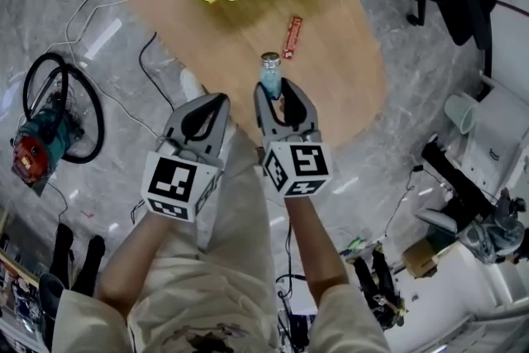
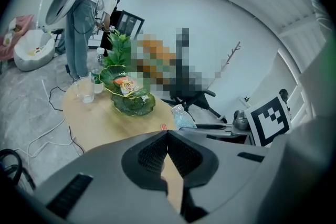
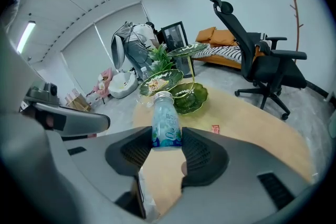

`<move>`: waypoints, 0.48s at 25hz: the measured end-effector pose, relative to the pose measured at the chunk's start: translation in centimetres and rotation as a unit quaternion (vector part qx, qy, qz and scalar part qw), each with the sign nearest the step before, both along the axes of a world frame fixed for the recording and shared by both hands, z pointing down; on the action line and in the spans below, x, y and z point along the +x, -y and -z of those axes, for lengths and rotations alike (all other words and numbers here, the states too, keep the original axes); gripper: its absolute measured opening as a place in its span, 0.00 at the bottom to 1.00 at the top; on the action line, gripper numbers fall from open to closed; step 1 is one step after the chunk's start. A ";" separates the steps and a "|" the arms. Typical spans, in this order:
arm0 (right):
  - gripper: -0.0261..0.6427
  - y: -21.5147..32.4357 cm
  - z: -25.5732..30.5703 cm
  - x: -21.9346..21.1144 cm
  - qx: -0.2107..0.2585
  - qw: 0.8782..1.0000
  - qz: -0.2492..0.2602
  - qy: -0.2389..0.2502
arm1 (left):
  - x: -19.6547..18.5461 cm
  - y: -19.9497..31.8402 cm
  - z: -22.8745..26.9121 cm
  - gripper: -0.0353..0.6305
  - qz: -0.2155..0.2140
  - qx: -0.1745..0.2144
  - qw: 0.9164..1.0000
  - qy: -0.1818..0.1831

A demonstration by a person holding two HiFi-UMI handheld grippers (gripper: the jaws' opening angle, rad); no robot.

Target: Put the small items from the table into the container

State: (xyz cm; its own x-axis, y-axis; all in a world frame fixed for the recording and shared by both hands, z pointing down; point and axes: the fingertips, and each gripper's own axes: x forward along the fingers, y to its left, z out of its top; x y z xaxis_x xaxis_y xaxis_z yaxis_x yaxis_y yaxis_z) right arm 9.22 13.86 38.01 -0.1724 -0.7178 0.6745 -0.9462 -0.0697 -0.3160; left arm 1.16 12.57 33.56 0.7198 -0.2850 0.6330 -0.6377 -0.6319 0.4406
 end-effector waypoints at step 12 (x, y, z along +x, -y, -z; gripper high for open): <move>0.30 4.1 2.3 -3.1 0.025 1.000 0.014 -0.006 | -3.6 2.8 1.2 0.06 0.023 0.009 1.000 -0.009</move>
State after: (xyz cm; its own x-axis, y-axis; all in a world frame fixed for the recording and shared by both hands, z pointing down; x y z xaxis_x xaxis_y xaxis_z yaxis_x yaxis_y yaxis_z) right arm 6.09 9.80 35.68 -0.1849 -0.7464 0.6393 -0.9510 -0.0281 -0.3079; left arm -2.40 9.79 32.33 0.7173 -0.3293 0.6141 -0.6578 -0.6106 0.4409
